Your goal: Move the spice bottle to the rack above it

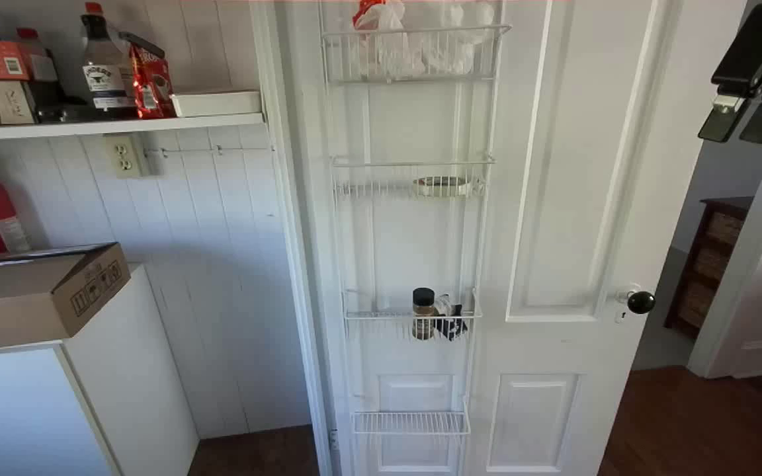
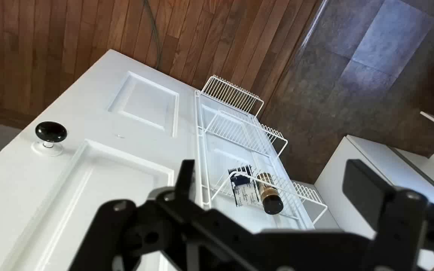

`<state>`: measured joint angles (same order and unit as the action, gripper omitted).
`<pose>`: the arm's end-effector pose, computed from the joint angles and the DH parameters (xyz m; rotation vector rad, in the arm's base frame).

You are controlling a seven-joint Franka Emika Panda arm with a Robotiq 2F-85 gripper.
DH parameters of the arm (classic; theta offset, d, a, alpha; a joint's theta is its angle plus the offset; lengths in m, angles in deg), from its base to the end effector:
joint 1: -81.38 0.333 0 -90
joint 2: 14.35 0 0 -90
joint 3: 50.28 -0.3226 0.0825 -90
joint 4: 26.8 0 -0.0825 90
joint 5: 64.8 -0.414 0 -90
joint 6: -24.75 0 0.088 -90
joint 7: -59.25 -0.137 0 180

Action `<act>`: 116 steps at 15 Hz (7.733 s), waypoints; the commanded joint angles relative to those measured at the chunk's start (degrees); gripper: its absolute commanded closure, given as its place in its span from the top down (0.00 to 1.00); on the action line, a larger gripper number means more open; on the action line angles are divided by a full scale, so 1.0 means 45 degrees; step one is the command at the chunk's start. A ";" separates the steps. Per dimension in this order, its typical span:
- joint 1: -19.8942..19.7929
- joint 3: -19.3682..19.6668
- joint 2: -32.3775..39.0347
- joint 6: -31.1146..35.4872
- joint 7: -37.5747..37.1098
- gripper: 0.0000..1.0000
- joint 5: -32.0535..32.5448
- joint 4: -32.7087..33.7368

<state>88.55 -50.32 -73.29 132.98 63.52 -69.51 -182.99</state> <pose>0.2964 0.0460 0.4823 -3.0309 -0.2764 -0.2893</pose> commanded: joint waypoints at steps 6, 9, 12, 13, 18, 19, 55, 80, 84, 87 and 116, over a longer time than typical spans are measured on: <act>-0.0099 -0.0067 0.0013 -0.0040 0.0071 1.00 -0.0069 0.0035; -0.0309 0.0121 0.1363 0.0258 -0.0198 1.00 -0.0259 0.0110; -0.0626 0.0309 0.3129 0.0736 -0.0698 1.00 -0.0523 -0.0260; -0.0668 0.0377 0.3859 0.0925 -0.0861 1.00 -0.0703 -0.0230; -0.0755 0.0258 0.7224 0.2532 -0.2128 1.00 -0.2349 -0.0274; -0.0700 0.0291 0.7841 0.2734 -0.2291 1.00 -0.2825 -0.0159; -0.1018 -0.0173 1.7493 0.3772 -0.2611 1.00 -1.8178 0.3466; -0.1023 -0.0325 1.9881 0.1214 -0.2454 1.00 -2.5389 0.4735; -0.0962 -0.0255 2.0673 0.0231 -0.1847 1.00 -2.6248 0.5116; -0.0964 -0.0300 2.1186 -0.0265 -0.1582 1.00 -2.6980 0.5381; -0.0765 -0.1136 2.3460 -0.2466 -0.0451 0.43 -3.1205 0.6713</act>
<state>85.22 -55.07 30.79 123.31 60.15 -207.94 -153.65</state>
